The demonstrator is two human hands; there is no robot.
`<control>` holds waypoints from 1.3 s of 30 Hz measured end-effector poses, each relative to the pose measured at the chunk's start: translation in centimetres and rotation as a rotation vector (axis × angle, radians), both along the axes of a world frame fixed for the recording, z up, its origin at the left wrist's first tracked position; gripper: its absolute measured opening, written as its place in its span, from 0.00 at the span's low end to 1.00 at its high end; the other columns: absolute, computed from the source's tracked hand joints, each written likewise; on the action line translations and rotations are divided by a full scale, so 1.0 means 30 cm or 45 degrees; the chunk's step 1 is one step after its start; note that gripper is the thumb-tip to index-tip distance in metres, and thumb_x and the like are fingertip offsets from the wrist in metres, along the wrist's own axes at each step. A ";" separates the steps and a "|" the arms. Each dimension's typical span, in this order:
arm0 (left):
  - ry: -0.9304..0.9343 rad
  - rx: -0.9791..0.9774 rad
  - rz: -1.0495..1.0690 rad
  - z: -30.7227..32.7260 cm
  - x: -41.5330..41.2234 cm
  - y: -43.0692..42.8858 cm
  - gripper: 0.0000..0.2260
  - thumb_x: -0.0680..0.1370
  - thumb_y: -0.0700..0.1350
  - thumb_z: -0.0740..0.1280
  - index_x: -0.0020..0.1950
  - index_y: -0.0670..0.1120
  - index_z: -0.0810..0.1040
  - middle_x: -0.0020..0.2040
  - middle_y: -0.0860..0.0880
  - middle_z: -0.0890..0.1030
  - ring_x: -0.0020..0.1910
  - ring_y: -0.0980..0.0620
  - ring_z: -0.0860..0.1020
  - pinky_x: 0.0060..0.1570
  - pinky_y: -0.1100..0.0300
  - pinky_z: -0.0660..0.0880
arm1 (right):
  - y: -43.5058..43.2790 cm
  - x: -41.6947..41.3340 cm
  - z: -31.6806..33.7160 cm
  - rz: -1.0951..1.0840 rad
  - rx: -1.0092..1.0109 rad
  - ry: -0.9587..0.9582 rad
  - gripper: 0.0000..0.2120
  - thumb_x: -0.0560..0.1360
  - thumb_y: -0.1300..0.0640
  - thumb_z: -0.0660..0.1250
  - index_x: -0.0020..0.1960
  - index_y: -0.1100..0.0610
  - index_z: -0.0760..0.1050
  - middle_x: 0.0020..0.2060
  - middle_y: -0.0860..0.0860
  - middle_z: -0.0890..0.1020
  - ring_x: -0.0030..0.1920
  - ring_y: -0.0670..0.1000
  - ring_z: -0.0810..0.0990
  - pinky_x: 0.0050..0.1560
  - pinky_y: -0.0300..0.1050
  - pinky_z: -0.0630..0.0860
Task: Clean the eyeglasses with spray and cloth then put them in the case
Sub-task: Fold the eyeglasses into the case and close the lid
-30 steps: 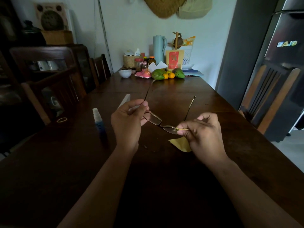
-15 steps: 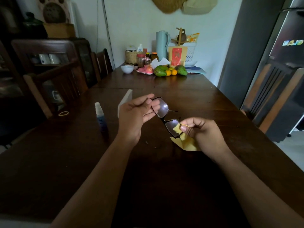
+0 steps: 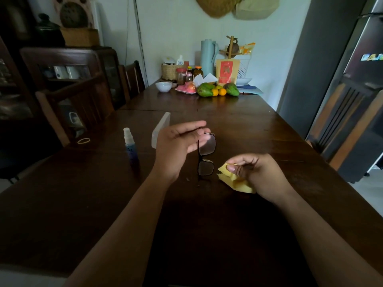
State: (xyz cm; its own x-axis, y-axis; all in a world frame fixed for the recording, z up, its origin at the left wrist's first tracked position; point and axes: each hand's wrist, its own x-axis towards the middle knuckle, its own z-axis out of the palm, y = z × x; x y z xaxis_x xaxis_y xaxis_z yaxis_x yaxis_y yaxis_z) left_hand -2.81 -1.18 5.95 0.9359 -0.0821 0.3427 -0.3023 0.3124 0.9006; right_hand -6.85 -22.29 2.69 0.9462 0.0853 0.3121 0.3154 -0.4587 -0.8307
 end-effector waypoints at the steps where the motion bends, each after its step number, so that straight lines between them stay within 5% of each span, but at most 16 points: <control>1: -0.019 0.050 0.003 0.003 -0.006 -0.002 0.11 0.77 0.32 0.68 0.57 0.40 0.83 0.48 0.40 0.86 0.50 0.42 0.85 0.53 0.52 0.81 | -0.003 0.001 0.000 -0.031 0.005 -0.008 0.04 0.75 0.58 0.72 0.48 0.52 0.85 0.41 0.49 0.87 0.43 0.47 0.84 0.46 0.38 0.78; 8: -0.281 0.499 0.114 0.010 -0.054 -0.024 0.11 0.77 0.34 0.68 0.58 0.43 0.83 0.47 0.45 0.87 0.47 0.51 0.86 0.55 0.51 0.81 | -0.035 0.015 0.009 -0.272 0.231 -0.070 0.03 0.75 0.57 0.73 0.47 0.52 0.85 0.40 0.48 0.87 0.39 0.41 0.83 0.40 0.27 0.75; 13: -0.490 0.877 0.198 0.000 -0.074 -0.029 0.11 0.75 0.39 0.73 0.55 0.48 0.85 0.51 0.51 0.87 0.48 0.66 0.82 0.52 0.68 0.78 | -0.054 0.018 0.018 -0.316 0.293 -0.106 0.04 0.75 0.58 0.72 0.47 0.51 0.84 0.39 0.40 0.86 0.38 0.35 0.81 0.37 0.25 0.73; 22: -0.513 1.805 -0.145 -0.012 -0.068 -0.063 0.14 0.76 0.41 0.65 0.60 0.49 0.83 0.58 0.50 0.83 0.55 0.53 0.80 0.56 0.54 0.79 | -0.057 0.004 0.049 -0.173 0.565 -0.146 0.07 0.77 0.63 0.68 0.48 0.52 0.82 0.36 0.45 0.87 0.37 0.39 0.84 0.36 0.29 0.76; 30: -0.463 1.705 -0.200 -0.004 -0.057 -0.034 0.14 0.78 0.45 0.66 0.63 0.54 0.80 0.59 0.55 0.82 0.56 0.59 0.79 0.56 0.62 0.76 | 0.005 0.063 0.144 -0.048 0.426 -0.109 0.06 0.77 0.65 0.68 0.53 0.65 0.80 0.38 0.52 0.87 0.38 0.45 0.85 0.38 0.33 0.78; 34: -0.477 1.514 -0.001 0.033 -0.043 0.042 0.11 0.78 0.46 0.68 0.59 0.54 0.82 0.54 0.59 0.83 0.50 0.66 0.78 0.44 0.73 0.71 | 0.063 0.161 0.231 -0.006 0.238 -0.134 0.08 0.76 0.63 0.70 0.54 0.65 0.81 0.47 0.61 0.85 0.44 0.51 0.82 0.49 0.42 0.78; 39: -0.478 1.440 0.305 0.073 0.006 0.160 0.09 0.78 0.43 0.68 0.57 0.51 0.82 0.48 0.58 0.82 0.44 0.66 0.79 0.40 0.72 0.72 | 0.185 0.338 0.297 0.037 0.101 -0.072 0.07 0.76 0.63 0.70 0.52 0.66 0.81 0.49 0.62 0.85 0.47 0.56 0.83 0.54 0.49 0.80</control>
State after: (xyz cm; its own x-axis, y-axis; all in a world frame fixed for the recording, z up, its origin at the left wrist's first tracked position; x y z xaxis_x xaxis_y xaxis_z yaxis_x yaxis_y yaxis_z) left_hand -2.63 3.63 8.14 0.8263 -0.3487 0.4423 -0.5451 -0.6925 0.4725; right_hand 3.27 -16.73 11.61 0.9245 0.0852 0.3715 0.3747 -0.3822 -0.8447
